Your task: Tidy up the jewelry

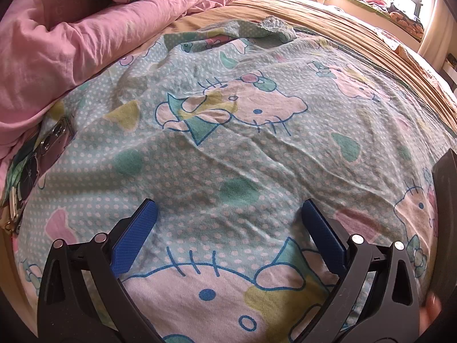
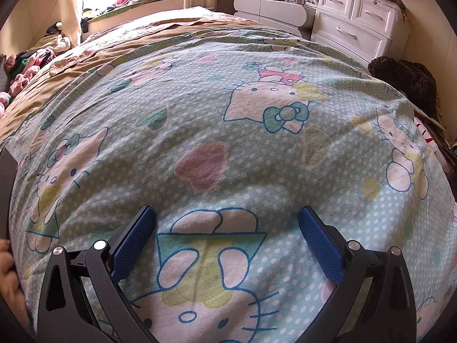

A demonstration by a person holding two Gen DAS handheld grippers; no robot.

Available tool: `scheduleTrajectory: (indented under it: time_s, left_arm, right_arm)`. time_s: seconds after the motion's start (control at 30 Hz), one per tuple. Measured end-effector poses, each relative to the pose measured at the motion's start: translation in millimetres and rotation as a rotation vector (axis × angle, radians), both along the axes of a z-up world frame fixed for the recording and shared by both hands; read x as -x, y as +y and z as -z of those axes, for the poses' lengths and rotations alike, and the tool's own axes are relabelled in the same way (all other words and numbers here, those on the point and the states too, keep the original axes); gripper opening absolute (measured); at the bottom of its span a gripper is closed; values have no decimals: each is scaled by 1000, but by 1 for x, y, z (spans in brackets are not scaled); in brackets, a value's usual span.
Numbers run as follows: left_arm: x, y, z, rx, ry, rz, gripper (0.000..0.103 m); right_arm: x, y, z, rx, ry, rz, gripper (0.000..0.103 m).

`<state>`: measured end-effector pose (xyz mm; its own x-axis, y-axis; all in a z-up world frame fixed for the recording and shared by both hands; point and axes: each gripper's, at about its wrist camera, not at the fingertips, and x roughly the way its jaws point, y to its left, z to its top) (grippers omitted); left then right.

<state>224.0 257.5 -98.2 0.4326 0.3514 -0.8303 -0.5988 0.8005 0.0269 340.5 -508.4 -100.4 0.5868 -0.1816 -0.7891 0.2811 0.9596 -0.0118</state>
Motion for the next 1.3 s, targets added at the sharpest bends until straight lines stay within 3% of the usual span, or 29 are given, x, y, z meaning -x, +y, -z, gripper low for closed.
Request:
scheduleTrajectory:
  time_s: [1.3]
  left_arm:
    - [-1, 0, 0, -4, 4, 0, 95]
  right_arm:
    - [0, 3, -2, 1, 1, 0, 99]
